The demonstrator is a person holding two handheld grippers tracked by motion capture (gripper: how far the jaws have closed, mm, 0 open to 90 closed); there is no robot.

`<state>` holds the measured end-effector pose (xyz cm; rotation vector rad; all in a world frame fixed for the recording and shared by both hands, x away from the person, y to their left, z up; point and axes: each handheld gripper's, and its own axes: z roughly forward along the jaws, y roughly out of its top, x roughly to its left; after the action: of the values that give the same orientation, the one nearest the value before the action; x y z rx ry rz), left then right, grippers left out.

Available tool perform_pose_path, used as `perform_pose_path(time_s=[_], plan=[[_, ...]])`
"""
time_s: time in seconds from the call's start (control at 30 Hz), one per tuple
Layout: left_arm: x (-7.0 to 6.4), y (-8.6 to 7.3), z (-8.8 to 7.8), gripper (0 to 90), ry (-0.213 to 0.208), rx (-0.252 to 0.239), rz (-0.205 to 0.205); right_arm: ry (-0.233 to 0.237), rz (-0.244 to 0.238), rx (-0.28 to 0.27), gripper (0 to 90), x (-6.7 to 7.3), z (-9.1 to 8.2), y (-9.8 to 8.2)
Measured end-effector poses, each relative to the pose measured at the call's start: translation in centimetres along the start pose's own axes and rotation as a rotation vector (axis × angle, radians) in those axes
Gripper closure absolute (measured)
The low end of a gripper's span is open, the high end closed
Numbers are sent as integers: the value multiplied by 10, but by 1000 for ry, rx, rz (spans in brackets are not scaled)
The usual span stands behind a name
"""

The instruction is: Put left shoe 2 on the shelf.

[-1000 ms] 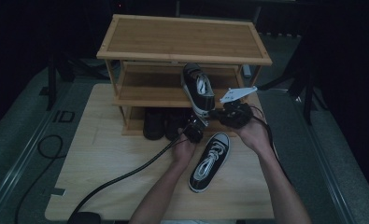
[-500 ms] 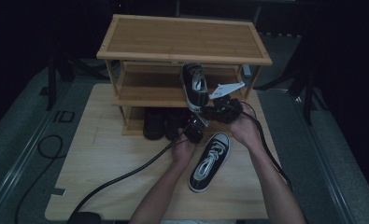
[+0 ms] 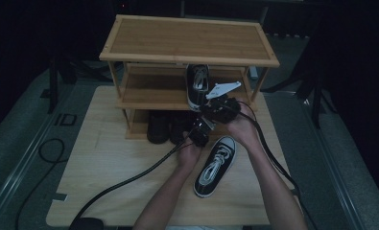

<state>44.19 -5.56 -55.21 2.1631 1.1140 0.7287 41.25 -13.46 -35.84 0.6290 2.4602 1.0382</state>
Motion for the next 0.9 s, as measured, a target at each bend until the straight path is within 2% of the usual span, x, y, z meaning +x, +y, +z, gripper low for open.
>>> perform_pose_path(time_s=[0.17,0.37,0.4,0.43,0.5,0.63,0.83,0.9], plan=[[0,0,0,900,0,2,-2,-8,8,-7,900,-2,3,1],[1,0,-2,900,8,20,21,-27,17,-17,900,-1,8,2],[-1,-1,0,900,6,2,1,-27,18,-18,900,-1,8,2],[1,0,-1,900,10,16,19,-26,18,-18,900,-1,8,2],[-1,-1,0,900,6,-1,-3,-40,18,-16,900,0,7,1],[-2,-1,2,900,11,-15,-10,-18,33,-38,866,2,-4,-3],[-1,-1,3,900,9,-16,-10,-2,-4,-31,804,19,-22,-7],[-1,-1,3,900,7,-16,-9,10,-2,-32,790,25,-27,-10]])
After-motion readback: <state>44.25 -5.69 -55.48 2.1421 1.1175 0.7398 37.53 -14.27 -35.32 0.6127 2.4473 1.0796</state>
